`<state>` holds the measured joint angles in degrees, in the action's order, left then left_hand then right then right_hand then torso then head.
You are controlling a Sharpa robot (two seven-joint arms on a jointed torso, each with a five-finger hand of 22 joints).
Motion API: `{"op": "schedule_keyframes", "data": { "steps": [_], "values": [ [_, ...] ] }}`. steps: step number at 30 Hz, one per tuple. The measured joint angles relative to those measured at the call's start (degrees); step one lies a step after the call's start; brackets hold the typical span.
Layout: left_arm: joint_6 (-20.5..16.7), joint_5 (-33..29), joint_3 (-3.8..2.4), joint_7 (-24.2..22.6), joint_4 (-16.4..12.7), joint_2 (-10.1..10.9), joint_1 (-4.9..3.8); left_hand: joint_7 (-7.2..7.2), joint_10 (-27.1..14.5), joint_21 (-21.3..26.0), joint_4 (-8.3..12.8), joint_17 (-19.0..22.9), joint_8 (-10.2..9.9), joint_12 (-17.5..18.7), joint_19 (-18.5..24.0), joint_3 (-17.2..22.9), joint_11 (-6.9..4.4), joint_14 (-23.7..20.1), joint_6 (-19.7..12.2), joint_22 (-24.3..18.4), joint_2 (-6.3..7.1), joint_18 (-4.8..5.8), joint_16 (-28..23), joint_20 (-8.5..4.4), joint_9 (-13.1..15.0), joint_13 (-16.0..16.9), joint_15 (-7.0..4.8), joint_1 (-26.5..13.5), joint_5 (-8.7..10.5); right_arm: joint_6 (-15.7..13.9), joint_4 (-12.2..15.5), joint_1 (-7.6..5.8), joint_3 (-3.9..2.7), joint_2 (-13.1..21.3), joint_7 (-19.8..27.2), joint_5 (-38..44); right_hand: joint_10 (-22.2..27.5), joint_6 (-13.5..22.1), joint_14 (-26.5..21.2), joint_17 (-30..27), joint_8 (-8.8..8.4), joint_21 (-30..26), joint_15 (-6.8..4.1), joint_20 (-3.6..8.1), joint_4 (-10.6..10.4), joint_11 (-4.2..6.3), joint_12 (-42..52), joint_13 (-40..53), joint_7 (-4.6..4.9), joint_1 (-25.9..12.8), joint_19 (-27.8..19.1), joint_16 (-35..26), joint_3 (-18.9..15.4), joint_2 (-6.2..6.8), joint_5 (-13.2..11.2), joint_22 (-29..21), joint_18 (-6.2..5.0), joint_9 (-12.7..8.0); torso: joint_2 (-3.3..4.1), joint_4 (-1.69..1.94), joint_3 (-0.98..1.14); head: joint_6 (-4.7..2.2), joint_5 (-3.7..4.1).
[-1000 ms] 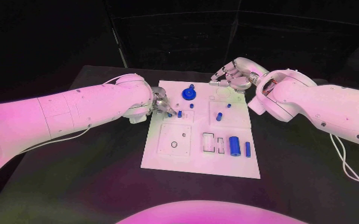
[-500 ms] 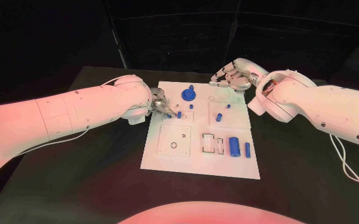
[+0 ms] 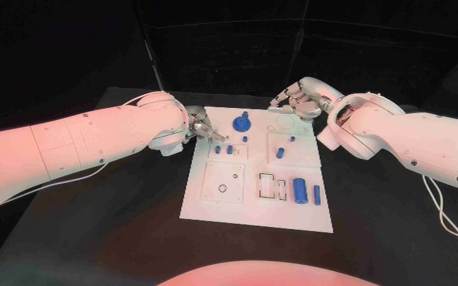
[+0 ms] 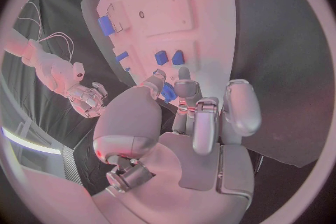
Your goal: Assemble the parts on the task board
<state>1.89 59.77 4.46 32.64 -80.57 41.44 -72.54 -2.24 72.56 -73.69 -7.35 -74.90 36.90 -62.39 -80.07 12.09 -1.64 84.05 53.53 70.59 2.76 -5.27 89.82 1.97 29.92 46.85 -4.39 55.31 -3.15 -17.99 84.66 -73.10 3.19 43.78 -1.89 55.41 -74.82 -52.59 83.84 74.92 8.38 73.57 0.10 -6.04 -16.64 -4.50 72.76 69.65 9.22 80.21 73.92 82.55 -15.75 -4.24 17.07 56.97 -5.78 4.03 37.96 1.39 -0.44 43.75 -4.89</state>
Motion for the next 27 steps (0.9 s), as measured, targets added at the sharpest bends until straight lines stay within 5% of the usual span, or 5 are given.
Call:
{"op": "schedule_keyframes", "data": {
  "steps": [7, 11, 16, 19, 27],
  "values": [
    [-2.0, -1.6, -0.6, -0.9, -0.9, 0.7, -0.42, -0.68, -3.6, 4.1, -1.3, 0.0, 0.0, 4.2, 2.4, -3.3, 0.53, 0.0, -1.3, -4.0, -0.74, 0.0, -1.1, -0.17, -0.4, -5.9, 0.0, 0.7, 0.0, -0.1, -0.1, 0.0, 0.0, 0.1, 0.1, 0.0, 0.0, 0.0, 0.0, 0.0, 0.0, 0.0, 0.0, 0.0, 0.2, 0.0, 0.0, 0.0, 0.0, 0.0, 0.0, 0.0, -0.2, 0.0, 0.0, 0.0, 0.0, 0.0, -0.01, 0.01, 0.02, -0.35, 0.07],
    [-4.7, -3.8, -0.66, -3.5, -0.3, 0.6, -0.62, -2.39, -9.7, 16.4, -1.7, 0.5, -1.5, 10.1, 9.8, -6.1, 2.02, 0.0, -5.0, -16.4, -1.11, -2.88, -8.2, 0.77, -1.3, -12.6, 1.1, 3.9, 0.0, -0.1, -0.3, 0.0, 0.0, 0.1, 0.1, 0.0, 0.0, 0.0, 0.0, 0.0, 0.0, 0.0, 0.0, 0.0, 0.2, 0.0, 0.0, 0.0, 0.0, 0.0, 0.0, 0.0, -0.2, 0.0, 0.0, 0.0, 0.0, 0.0, 0.01, 0.01, 0.03, -0.49, 0.36],
    [-8.3, -7.6, 0.11, -13.1, 2.4, -1.7, -0.79, -5.8, -20.7, 31.6, 6.5, 26.7, -6.9, 21.0, 18.9, -0.5, 5.36, -13.4, -10.6, -29.0, -3.32, -4.47, -32.2, 3.13, -5.6, -19.8, 3.95, 20.9, 0.0, -0.1, -0.5, 0.0, 0.0, 0.1, 0.1, 0.0, 0.0, 0.0, 0.0, 0.0, 0.0, 0.0, 0.0, 0.0, 0.2, 0.0, 0.0, 0.0, 0.0, 0.0, 0.0, 0.0, -0.2, 0.0, 0.0, 0.0, 0.0, 0.0, 0.04, 0.0, 0.07, -0.84, 0.88],
    [-9.9, -8.1, 0.66, -19.9, 3.7, -3.1, -0.63, -6.96, -21.1, 34.9, 9.4, 34.0, -10.6, 27.2, 19.7, 2.8, 6.3, -16.2, -9.4, -31.5, -2.05, -4.48, -39.6, 3.92, -9.5, -25.3, 5.11, 24.4, 0.0, -0.2, -0.6, 0.0, 0.0, 0.0, 0.1, 0.0, 0.0, 0.0, 0.0, 0.0, 0.0, 0.0, 0.0, 0.0, 0.2, 0.0, 0.0, 0.0, 0.0, 0.0, 0.0, 0.0, -0.2, 0.0, 0.0, -0.1, 0.0, 0.0, 0.1, -0.01, 0.02, -1.0, 1.09],
    [-13.9, -2.8, 1.78, -33.7, 6.7, -6.2, -0.22, -7.04, -19.7, 36.1, 10.6, 31.0, -17.8, 36.9, 15.1, 4.5, 6.88, -9.6, -5.5, -33.0, 0.78, -4.47, -35.2, 4.65, -16.4, -34.4, 5.38, 22.7, 0.0, -0.2, -0.7, 0.0, 0.0, -0.2, 0.1, 0.0, 0.0, 0.0, 0.0, 0.0, 0.0, 0.0, 0.0, 0.0, 0.2, 0.0, 0.0, 0.0, 0.0, 0.0, 0.0, 0.0, -0.2, 0.0, 0.2, -0.1, 0.0, 0.0, 0.11, -0.12, 0.06, -1.16, 1.43]
  ]
}}
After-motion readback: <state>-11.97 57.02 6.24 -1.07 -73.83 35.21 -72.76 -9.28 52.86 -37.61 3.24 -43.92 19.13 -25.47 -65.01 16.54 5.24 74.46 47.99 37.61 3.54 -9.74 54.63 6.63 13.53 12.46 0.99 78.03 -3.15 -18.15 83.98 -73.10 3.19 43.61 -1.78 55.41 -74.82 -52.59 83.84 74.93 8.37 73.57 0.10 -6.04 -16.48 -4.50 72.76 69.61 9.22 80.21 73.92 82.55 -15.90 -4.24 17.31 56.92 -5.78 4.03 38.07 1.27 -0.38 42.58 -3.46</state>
